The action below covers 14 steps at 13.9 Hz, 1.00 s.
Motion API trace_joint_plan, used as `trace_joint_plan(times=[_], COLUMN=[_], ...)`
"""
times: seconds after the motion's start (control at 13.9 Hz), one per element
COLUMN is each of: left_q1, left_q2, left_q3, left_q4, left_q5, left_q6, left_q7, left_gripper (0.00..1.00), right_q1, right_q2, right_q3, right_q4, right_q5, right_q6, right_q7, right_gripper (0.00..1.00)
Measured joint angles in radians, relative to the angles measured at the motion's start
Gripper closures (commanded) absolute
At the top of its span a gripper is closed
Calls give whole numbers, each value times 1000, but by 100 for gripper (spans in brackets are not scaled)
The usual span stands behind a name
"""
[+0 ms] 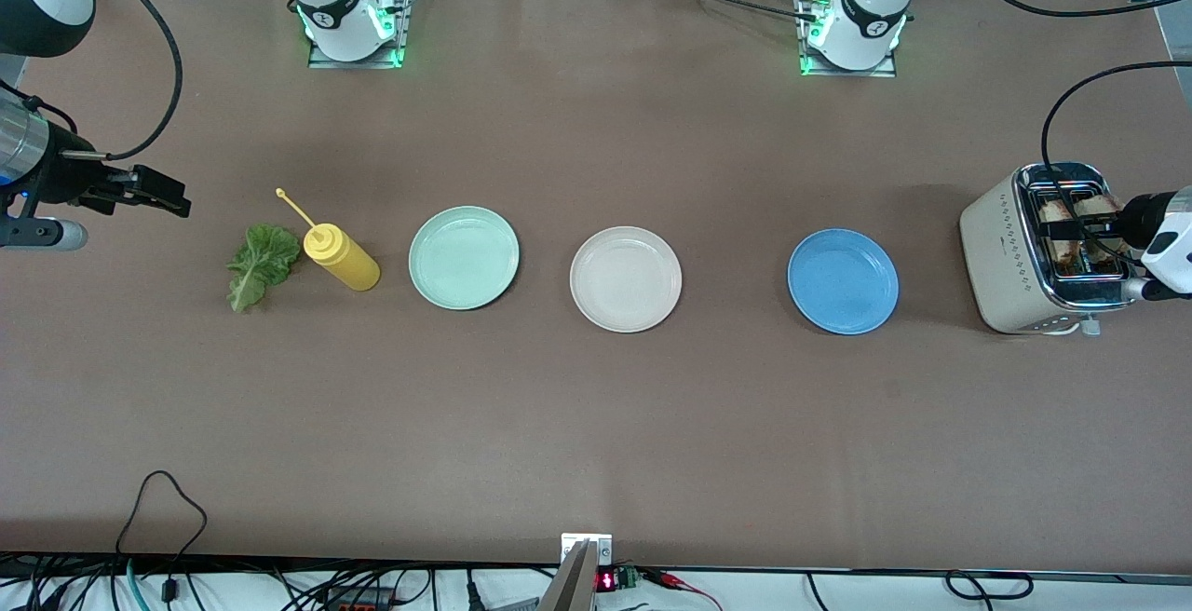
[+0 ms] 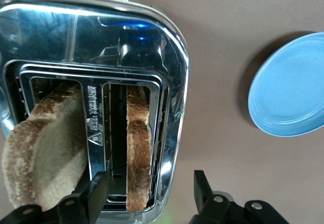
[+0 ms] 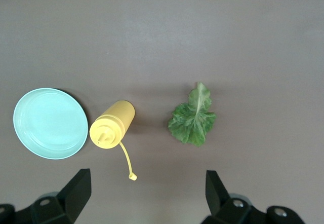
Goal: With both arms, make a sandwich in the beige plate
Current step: 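Grasp a bread slice with the left gripper and lift it out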
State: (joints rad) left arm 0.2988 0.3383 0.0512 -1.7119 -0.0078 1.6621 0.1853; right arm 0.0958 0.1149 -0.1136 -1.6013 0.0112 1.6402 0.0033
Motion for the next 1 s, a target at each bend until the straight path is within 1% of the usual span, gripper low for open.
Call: trace_joint_plan(times=[0.14, 0.22, 0.29, 0.43, 0.5, 0.57, 0.65, 0.79, 0.93, 1.0], left_q1=[1, 1, 2, 5, 7, 9, 11, 11, 11, 11], left_q2=[8, 14, 18, 25, 27, 26, 26, 26, 24, 22], left_q3=[0, 0, 0, 0, 0, 0, 0, 0, -2, -4], left_q4=[-5, -6, -6, -6, -6, -6, -4, 15, 66, 107], left_q5=[0, 0, 0, 0, 0, 1, 3, 18, 20, 20], left_q6=[0, 0, 0, 0, 0, 0, 0, -25, -75, -111], left_q7=[0, 0, 0, -1, -1, -1, -1, 0, 7, 23], left_gripper=[32, 39, 49, 78, 90, 98, 99, 99, 99, 99], right_q1=[0, 0, 0, 0, 0, 0, 0, 0, 0, 0], right_q2=[0, 0, 0, 0, 0, 0, 0, 0, 0, 0], right_q3=[0, 0, 0, 0, 0, 0, 0, 0, 0, 0], right_q4=[0, 0, 0, 0, 0, 0, 0, 0, 0, 0], right_q5=[0, 0, 0, 0, 0, 0, 0, 0, 0, 0], right_q6=[0, 0, 0, 0, 0, 0, 0, 0, 0, 0], right_q7=[0, 0, 0, 0, 0, 0, 0, 0, 0, 0], right_gripper=[0, 0, 0, 0, 0, 0, 0, 0, 0, 0])
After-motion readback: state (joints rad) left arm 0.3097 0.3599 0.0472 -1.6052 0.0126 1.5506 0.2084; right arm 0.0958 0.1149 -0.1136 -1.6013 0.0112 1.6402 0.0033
